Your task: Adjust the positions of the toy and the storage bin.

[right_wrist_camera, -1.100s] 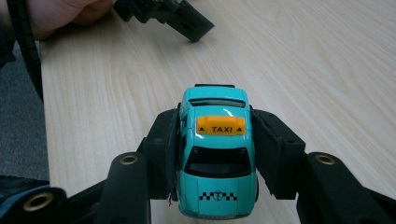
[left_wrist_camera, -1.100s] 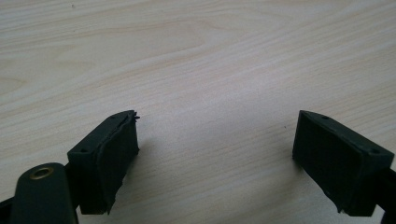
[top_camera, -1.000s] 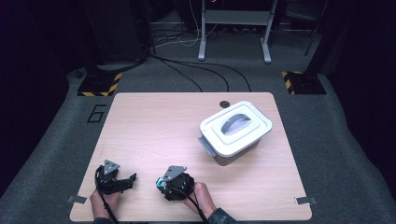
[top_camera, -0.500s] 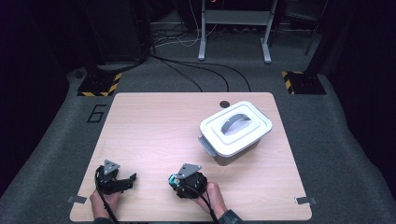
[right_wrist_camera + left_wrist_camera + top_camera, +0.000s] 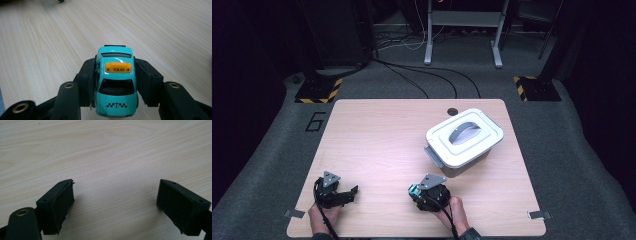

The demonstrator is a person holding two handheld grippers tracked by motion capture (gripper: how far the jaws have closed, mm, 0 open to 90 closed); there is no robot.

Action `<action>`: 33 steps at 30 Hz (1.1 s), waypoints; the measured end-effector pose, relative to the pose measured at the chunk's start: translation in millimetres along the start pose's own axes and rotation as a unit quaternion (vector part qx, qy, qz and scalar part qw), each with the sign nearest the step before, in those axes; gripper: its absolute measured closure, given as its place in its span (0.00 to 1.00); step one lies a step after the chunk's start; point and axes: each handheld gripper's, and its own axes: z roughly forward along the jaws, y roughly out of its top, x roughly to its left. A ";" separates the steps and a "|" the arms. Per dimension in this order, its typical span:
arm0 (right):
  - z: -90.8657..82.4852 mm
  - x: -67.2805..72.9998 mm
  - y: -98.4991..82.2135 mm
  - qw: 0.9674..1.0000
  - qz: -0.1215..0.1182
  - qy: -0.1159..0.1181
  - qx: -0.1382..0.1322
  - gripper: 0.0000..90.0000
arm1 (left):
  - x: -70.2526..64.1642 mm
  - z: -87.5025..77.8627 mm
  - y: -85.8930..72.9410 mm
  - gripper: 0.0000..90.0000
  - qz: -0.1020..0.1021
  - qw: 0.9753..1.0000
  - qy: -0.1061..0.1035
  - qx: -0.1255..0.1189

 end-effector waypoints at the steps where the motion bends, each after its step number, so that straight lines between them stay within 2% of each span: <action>1: -1.6 -2.2 -1.9 1.000 0.002 -0.002 0.000 0.59 | -0.1 -0.1 0.0 0.15 -0.001 1.000 0.000 0.001; 8: -13.3 -12.7 -16.8 1.000 0.015 -0.021 0.004 0.59 | -0.3 0.0 0.1 0.15 -0.003 1.000 -0.001 0.000; 11: -18.8 -16.4 -22.0 0.999 0.028 -0.028 0.005 0.59 | -0.5 0.5 -0.2 0.15 -0.004 1.000 0.001 -0.003; 14: -23.5 -20.7 -27.0 0.999 0.027 -0.035 0.006 0.59 | -0.6 0.4 -0.1 0.16 -0.004 1.000 0.000 -0.003; 17: -27.2 -24.6 -34.1 0.998 0.036 -0.041 0.010 0.59 | -0.7 0.2 -0.2 0.16 -0.005 1.000 0.000 -0.002; 33: -53.8 -46.1 -67.9 0.994 0.078 -0.078 0.017 0.59 | -0.7 0.2 -0.2 0.16 -0.004 1.000 0.000 -0.002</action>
